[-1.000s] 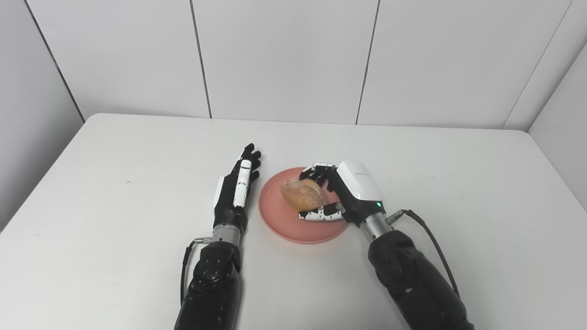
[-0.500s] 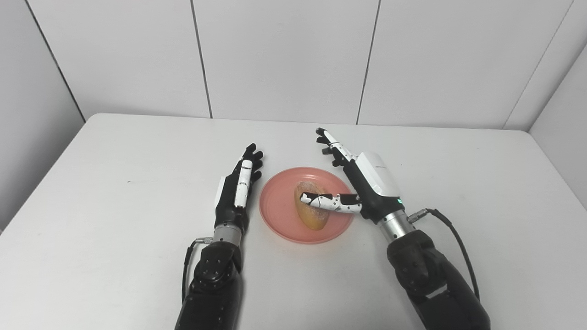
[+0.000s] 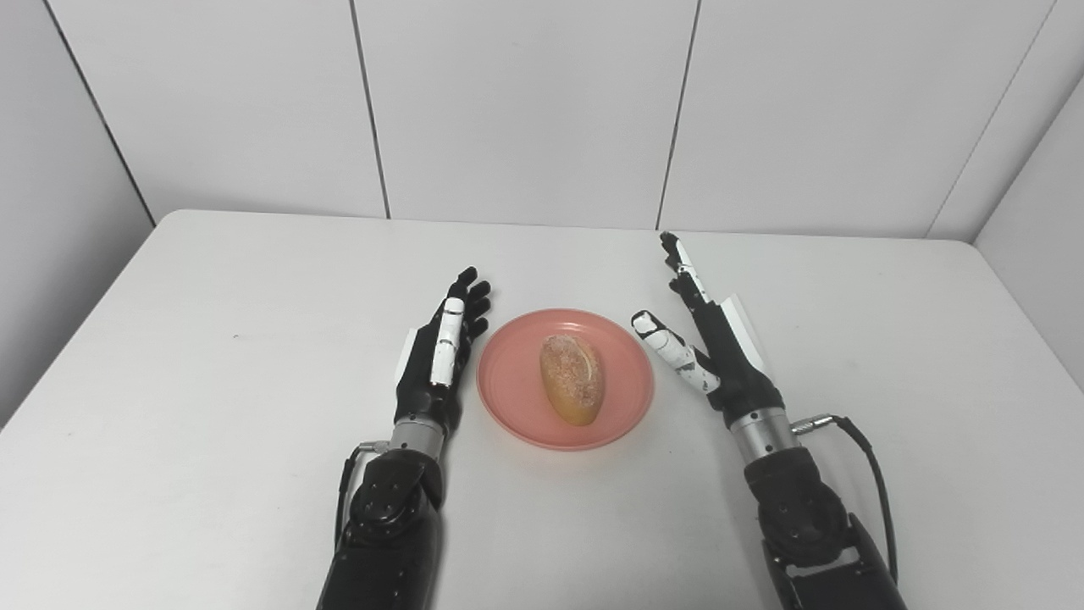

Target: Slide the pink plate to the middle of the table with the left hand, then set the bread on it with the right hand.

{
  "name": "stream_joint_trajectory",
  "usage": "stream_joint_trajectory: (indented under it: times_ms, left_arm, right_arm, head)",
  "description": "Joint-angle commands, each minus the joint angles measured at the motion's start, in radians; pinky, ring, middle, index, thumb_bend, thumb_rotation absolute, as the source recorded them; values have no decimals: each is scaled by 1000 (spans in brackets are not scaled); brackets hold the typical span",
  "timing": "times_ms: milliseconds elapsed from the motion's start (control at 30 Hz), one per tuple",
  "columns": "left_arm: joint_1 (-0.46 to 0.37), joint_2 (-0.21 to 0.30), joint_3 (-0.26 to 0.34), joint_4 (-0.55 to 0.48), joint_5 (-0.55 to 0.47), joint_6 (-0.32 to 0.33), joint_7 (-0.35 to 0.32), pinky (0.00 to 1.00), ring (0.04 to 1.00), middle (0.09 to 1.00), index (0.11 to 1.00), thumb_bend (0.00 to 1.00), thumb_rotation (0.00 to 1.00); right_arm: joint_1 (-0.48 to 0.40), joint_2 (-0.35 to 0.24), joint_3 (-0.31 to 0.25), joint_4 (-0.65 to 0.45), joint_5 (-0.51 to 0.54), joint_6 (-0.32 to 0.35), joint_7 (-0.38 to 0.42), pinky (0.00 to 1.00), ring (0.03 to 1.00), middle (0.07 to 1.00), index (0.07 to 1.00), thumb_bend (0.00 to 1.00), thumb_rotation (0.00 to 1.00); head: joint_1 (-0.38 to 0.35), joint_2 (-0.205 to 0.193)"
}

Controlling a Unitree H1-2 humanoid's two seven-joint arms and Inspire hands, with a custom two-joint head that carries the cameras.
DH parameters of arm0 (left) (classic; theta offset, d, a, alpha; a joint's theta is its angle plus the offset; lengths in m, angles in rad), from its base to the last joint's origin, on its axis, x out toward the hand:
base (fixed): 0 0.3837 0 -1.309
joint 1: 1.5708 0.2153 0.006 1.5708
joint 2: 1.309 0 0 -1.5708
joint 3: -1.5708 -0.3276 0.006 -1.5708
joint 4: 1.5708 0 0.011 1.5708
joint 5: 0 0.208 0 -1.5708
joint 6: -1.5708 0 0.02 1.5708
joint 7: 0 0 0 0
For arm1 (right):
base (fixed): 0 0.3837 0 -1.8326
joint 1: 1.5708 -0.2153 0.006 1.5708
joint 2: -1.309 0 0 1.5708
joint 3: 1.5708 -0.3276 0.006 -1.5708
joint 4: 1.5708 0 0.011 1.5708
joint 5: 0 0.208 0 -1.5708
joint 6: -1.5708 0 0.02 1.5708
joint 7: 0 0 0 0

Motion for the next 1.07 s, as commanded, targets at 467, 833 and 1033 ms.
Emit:
stream_joint_trajectory:
  times_ms: [467,833,1033]
  left_arm:
    - [-10,24,-10,-65,-4,26,-19,957,945,928,906,593,1000]
    - [-11,34,-15,-55,11,9,-17,973,956,935,914,595,1000]
    - [-11,31,-14,-48,22,2,-10,972,955,932,907,598,1000]
  right_arm:
    - [-40,80,-84,52,261,69,69,1000,1000,1000,1000,710,997]
    - [-24,100,-83,49,294,70,76,1000,1000,1000,1000,680,1000]
    - [-21,113,-94,50,291,62,53,1000,1000,1000,1000,682,1000]
  head:
    - [-17,3]
    - [-21,5]
    - [-22,5]
